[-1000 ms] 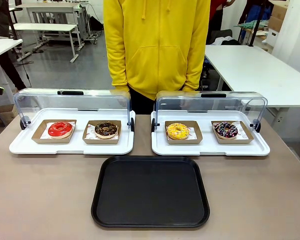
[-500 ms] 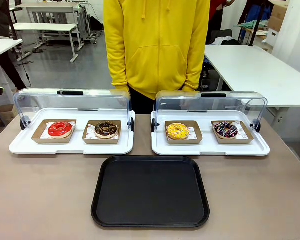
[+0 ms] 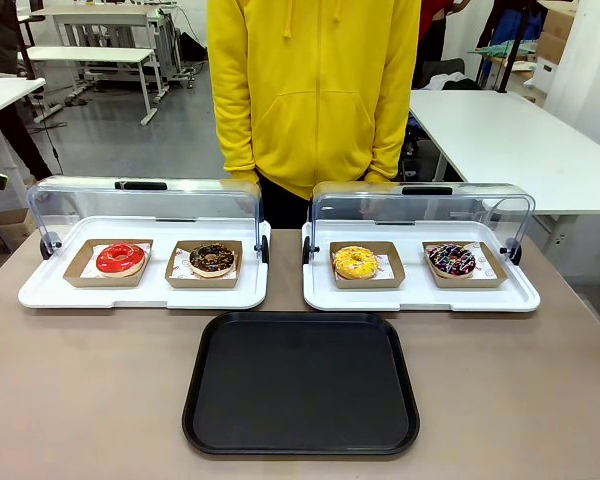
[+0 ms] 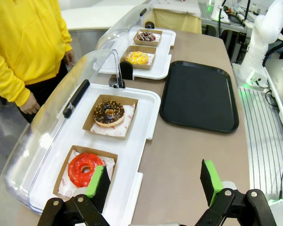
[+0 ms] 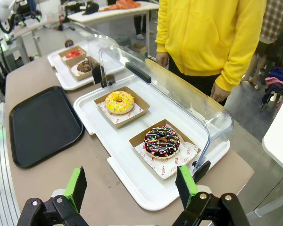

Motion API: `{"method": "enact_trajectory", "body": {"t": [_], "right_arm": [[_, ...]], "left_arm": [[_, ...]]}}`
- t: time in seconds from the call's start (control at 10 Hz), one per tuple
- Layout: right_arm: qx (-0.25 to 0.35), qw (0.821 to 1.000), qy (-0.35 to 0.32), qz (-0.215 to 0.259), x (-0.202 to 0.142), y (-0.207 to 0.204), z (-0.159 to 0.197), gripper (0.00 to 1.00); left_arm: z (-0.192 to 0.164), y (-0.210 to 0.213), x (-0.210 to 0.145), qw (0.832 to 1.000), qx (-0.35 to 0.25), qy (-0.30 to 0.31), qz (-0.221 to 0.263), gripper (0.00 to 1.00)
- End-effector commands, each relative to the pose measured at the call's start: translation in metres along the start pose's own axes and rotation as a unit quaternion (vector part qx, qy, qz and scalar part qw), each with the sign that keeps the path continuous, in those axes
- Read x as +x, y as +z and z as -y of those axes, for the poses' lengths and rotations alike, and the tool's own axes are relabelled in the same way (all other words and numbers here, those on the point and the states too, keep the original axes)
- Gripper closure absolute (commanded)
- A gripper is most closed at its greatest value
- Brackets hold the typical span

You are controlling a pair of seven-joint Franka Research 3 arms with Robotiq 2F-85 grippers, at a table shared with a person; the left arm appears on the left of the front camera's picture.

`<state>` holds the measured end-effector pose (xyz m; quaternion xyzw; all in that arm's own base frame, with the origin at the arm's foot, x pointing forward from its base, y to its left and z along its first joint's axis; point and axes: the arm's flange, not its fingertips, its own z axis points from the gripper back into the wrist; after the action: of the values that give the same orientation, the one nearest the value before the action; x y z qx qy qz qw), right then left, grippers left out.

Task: Move the second donut from the left to the tray.
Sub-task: Pick up the Paper togo box containing the Donut indicated by the person and place it on the Handle tray.

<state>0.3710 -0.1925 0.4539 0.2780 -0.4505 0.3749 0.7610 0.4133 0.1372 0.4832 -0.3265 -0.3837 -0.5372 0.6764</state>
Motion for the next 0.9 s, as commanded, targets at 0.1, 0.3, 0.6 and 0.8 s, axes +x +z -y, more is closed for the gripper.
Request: {"method": "enact_trajectory", "body": {"t": [0.1,0.3,0.6,0.8], "right_arm": [[-0.003,1.0,0.009,0.012,0.0009,-0.0015,0.002,0.0],[-0.003,1.0,0.009,0.012,0.0009,-0.0015,0.002,0.0],[-0.003,1.0,0.009,0.012,0.0009,-0.0015,0.002,0.0],[-0.003,1.0,0.009,0.012,0.0009,-0.0015,0.002,0.0]], "left_arm": [[-0.0009,0.0011,0.0026,1.0,-0.001,-0.001,0.001,0.0],[-0.0009,0.0011,0.0026,1.0,-0.001,-0.001,0.001,0.0],[-0.0009,0.0011,0.0026,1.0,-0.001,-0.001,0.001,0.0],[-0.0009,0.0011,0.0026,1.0,-0.001,-0.001,0.001,0.0]]}}
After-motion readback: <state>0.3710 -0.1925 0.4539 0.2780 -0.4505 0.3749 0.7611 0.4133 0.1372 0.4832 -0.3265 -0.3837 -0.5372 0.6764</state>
